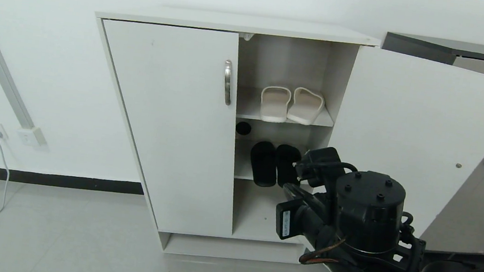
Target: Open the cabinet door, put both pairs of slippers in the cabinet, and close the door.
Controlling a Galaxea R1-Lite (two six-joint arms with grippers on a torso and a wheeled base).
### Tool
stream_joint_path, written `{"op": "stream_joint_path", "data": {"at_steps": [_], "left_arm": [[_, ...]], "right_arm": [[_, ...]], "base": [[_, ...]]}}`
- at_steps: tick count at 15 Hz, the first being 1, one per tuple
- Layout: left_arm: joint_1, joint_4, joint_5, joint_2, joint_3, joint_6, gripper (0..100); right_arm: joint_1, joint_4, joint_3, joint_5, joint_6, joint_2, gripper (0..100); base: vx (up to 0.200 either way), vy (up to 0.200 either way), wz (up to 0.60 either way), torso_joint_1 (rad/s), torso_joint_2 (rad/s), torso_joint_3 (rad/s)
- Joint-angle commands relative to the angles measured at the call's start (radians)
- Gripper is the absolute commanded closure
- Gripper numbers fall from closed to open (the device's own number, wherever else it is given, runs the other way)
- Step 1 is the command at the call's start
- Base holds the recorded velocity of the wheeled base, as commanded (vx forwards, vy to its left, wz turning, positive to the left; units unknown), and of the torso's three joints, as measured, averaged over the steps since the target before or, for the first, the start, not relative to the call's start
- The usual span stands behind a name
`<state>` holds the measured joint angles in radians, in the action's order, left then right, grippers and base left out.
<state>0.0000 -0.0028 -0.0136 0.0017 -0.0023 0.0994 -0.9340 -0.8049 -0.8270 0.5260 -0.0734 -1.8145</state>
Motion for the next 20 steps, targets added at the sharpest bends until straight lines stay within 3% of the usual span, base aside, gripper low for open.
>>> {"op": "stream_joint_path", "data": {"at_steps": [1, 9, 20], "left_arm": [[0.002, 0.0, 0.0, 0.001, -0.001, 0.0, 100], [0.0, 0.0, 0.0, 0.001, -0.001, 0.0, 100], [0.002, 0.0, 0.0, 0.001, -0.001, 0.0, 100]], "right_arm": [[0.0, 0.0, 0.0, 0.0, 0.0, -0.009, 100], [0.001, 0.015, 0.0, 0.002, 0.007, -0.017, 100], [0.001, 0.016, 0.0, 0.002, 0.009, -0.016, 100]], "base": [[0.0, 0.0, 0.0, 0.0, 0.0, 0.0], [0.0, 0.0, 0.0, 0.0, -0.02, -0.024], [0.0, 0.0, 0.0, 0.068, -0.41, -0.351]]}}
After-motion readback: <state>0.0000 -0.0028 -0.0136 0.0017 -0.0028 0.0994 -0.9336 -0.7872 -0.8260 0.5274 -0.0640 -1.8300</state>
